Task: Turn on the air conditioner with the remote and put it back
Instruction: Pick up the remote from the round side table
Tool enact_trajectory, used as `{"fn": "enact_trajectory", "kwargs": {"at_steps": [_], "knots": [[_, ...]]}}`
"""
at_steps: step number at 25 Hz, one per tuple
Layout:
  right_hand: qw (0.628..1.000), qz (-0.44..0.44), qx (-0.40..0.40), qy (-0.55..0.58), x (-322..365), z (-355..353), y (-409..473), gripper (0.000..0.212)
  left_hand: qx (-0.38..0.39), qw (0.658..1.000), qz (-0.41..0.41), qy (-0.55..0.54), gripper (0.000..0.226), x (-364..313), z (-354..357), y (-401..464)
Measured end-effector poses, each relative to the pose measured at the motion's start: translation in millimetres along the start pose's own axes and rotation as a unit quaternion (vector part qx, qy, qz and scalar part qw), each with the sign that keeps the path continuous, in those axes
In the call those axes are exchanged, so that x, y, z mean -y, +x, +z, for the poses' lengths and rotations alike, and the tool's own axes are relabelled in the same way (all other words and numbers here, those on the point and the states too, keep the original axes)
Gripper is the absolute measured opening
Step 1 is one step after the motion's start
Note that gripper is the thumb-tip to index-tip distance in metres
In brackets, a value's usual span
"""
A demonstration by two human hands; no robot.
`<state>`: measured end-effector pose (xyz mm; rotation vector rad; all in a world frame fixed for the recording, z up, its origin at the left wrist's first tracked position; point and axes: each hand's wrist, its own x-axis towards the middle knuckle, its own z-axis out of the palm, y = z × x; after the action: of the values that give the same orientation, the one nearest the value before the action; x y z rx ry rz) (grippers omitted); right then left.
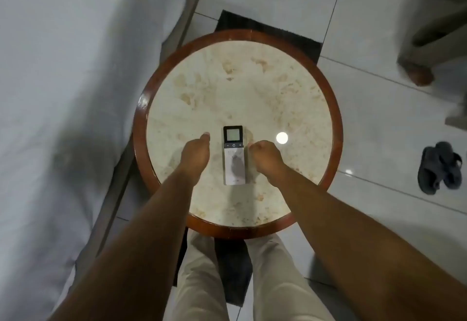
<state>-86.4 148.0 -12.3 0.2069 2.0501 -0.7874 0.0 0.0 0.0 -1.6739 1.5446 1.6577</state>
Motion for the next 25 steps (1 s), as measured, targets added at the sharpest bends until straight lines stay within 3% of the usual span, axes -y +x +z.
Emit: {"fn": "enact_trajectory", "kwargs": {"at_steps": [5, 10, 15, 21, 25], "knots": [[1.0, -0.002, -0.019, 0.005, -16, 25, 18, 0.032, 0.05, 0.998, -0.016, -0.017, 0.032, 14, 27, 18], [0.996, -0.002, -0.081, 0.045, -13, 47, 30, 0.037, 0.101, 0.992, -0.009, -0.069, 0.051, 10, 46, 18], [0.988, -0.006, -0.058, 0.146, 4, 36, 13, 0.036, 0.117, 0.989, 0.016, -0.087, 0.054, -10, 51, -8], [0.979, -0.021, -0.016, 0.2, 59, -17, -23, 0.034, 0.067, 0.995, 0.078, 0.003, 0.058, -60, 4, -36], [0.975, -0.052, -0.011, 0.217, 102, -49, -57, 0.028, -0.017, 0.977, 0.157, 0.144, 0.07, -99, -41, -62]]}}
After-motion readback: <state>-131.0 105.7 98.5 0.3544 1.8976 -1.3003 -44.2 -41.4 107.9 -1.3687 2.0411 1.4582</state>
